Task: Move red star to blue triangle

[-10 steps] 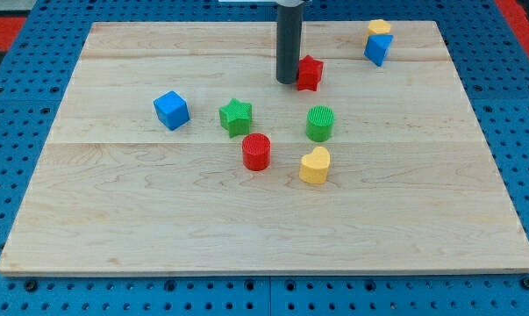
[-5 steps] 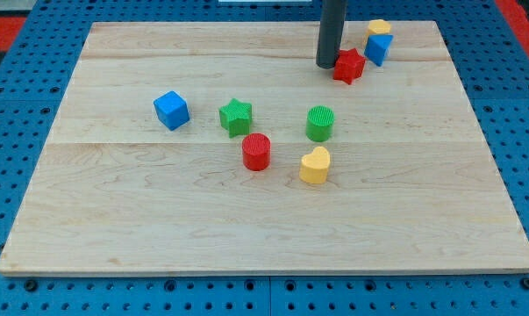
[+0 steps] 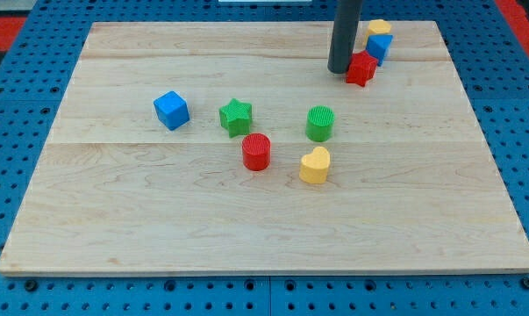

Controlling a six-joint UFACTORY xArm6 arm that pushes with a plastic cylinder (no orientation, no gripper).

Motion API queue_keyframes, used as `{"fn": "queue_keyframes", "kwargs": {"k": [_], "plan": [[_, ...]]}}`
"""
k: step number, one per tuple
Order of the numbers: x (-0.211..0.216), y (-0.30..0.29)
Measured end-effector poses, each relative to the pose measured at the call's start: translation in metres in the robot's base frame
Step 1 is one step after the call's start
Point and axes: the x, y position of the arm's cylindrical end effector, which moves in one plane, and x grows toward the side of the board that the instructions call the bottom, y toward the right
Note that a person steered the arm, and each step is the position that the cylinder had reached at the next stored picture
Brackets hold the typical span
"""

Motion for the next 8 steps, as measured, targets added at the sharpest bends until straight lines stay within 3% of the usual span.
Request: {"fn": "queue_keyframes", "kwargs": {"k": [8], "plan": [[0.000,0.004]]}}
